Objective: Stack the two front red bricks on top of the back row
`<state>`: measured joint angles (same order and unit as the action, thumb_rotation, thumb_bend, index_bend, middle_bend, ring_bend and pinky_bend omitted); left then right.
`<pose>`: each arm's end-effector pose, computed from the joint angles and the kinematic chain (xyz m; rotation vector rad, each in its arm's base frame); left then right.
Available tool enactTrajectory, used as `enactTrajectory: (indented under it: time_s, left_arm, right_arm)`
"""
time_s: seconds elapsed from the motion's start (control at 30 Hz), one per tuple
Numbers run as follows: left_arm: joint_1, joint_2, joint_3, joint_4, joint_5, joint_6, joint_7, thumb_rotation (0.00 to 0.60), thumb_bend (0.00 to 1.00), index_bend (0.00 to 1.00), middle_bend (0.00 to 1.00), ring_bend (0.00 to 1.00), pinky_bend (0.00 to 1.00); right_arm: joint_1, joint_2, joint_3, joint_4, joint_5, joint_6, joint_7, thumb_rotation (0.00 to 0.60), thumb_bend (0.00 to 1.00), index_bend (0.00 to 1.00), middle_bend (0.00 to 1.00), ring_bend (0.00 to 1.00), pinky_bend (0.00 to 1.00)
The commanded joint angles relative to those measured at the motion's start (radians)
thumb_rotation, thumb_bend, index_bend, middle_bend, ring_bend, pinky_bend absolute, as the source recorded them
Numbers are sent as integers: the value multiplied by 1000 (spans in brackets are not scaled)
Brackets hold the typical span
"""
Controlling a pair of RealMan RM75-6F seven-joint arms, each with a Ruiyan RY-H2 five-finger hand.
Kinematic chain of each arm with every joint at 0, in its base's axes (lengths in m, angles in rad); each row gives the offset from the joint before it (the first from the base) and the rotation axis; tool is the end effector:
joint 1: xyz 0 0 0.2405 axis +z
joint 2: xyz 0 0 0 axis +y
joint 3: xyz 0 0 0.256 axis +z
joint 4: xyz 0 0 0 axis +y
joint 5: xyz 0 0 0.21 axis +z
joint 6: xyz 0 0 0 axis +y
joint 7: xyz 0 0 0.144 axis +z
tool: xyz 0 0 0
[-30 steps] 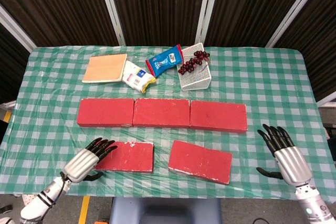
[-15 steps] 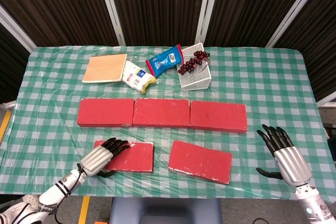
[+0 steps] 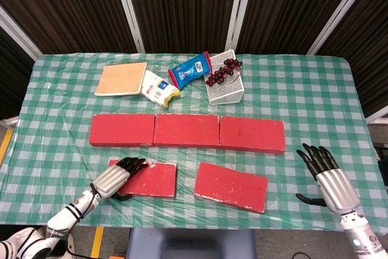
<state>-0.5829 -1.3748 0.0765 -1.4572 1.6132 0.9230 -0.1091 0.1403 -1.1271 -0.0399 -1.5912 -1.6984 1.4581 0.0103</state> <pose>-0.2320 0.2629 -0.0017 -2.1758 -1.0617 -0.8267 -0.2883 -0.1748 0.1317 1.6551 -0.8666 0.9644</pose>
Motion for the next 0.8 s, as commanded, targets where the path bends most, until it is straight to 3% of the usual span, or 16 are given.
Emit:
enactTrajectory:
  time_s: [0.03, 0.1, 0.23, 0.43, 0.57, 0.8]
  left_arm:
    - [-3, 0, 3, 4, -1, -1, -7, 600, 271, 0, 208, 214, 429]
    - [-5, 1, 5, 8, 3, 3, -12, 600, 269, 0, 308, 311, 538]
    - [-4, 7, 5, 9, 15, 33, -23, 600, 268, 0, 407, 398, 633]
    - [-2, 20, -7, -1, 26, 76, -25, 600, 269, 0, 458, 437, 673]
    - [-20, 52, -54, -28, 21, 112, -5, 600, 268, 0, 463, 441, 680]
    - [-93, 84, -147, -23, -59, 49, -11, 600, 266, 0, 464, 441, 680]
  right_arm:
    - [0, 0, 0, -1, 1, -1, -1, 600, 191, 0, 0, 0, 0]
    - [0, -1, 1, -1, 2, -2, -3, 600, 191, 0, 0, 0, 0]
    - [0, -1, 1, -2, 4, -2, -4, 600, 191, 0, 0, 0, 0]
    - [0, -2, 3, -1, 8, -3, -7, 600, 191, 0, 0, 0, 0]
    - [3, -3, 8, -1, 19, -13, -12, 600, 191, 0, 0, 0, 0]
    - [8, -7, 19, -2, 44, -26, -21, 600, 191, 0, 0, 0, 0]
